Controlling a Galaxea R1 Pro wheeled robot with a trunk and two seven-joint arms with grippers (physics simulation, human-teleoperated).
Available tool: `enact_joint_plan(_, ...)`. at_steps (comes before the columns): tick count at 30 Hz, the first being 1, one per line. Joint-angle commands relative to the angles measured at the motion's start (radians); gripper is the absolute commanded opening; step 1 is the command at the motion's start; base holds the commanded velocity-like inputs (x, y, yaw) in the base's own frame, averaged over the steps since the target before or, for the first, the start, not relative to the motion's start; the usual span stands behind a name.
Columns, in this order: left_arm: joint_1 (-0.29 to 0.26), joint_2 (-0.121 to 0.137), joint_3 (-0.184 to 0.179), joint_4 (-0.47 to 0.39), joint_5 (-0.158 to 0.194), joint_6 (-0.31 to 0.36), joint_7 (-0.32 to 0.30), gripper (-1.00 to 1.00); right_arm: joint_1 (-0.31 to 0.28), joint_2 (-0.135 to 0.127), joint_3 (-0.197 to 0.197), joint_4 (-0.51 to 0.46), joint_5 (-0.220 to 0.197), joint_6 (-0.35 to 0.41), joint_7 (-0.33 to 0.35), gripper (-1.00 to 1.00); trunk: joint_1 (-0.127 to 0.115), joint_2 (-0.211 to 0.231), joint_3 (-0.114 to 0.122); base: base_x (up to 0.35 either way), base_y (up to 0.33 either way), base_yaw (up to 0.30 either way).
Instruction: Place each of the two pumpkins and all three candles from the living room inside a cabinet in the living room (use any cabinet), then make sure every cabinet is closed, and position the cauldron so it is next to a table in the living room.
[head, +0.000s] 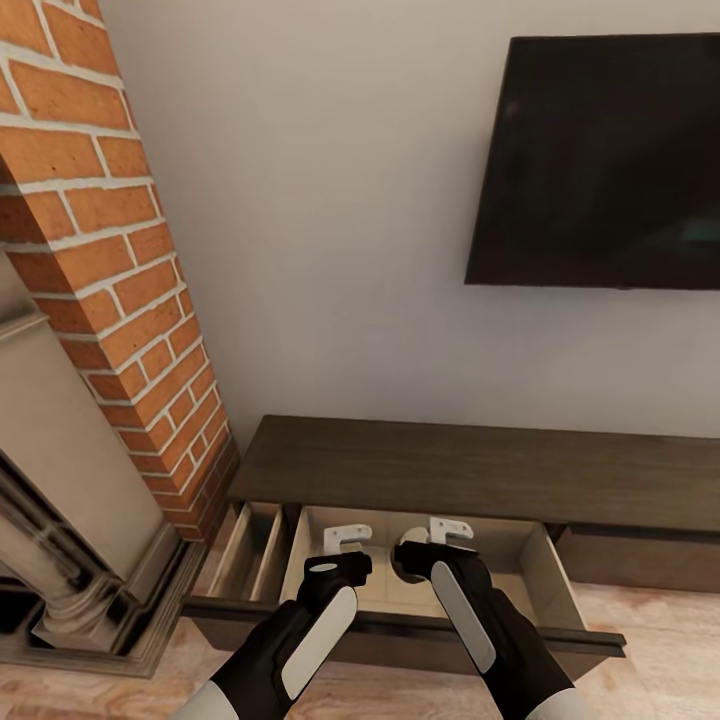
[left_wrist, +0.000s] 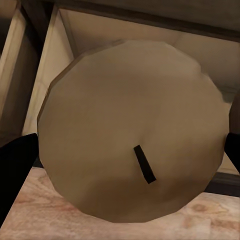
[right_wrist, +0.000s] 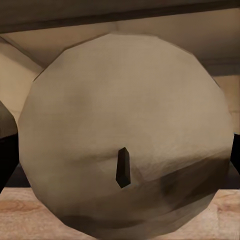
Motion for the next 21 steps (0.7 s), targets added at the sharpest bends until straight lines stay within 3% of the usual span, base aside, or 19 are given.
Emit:
enact_joint_plan(1, -0.001, 0.0, -0.001, -0.001, 0.004, 0.003, 0.007, -1.0, -0.001, 0.0, 0.002, -0.001, -0.01, 0.001, -0.01, -1.0, 0.004, -0.008, -0.004, 0.0, 0.0, 0.0)
enact_joint_plan(14, -0.001, 0.0, 0.0, -0.001, 0.005, 0.006, 0.003, -1.0, -0.002, 0.004, 0.002, -0.002, -0.011, 0.001, -0.006, -1.0, 0.054, -0.099, -0.045, 0.0, 0.0, -0.001)
enact_joint_plan(21, -0.001, 0.0, 0.0, -0.001, 0.005, 0.006, 0.003, -1.0, -0.002, 0.005, 0.002, -0.002, -0.012, 0.001, -0.005, -1.0, 0.081, -0.148, -0.061, 0.0, 0.0, -0.157)
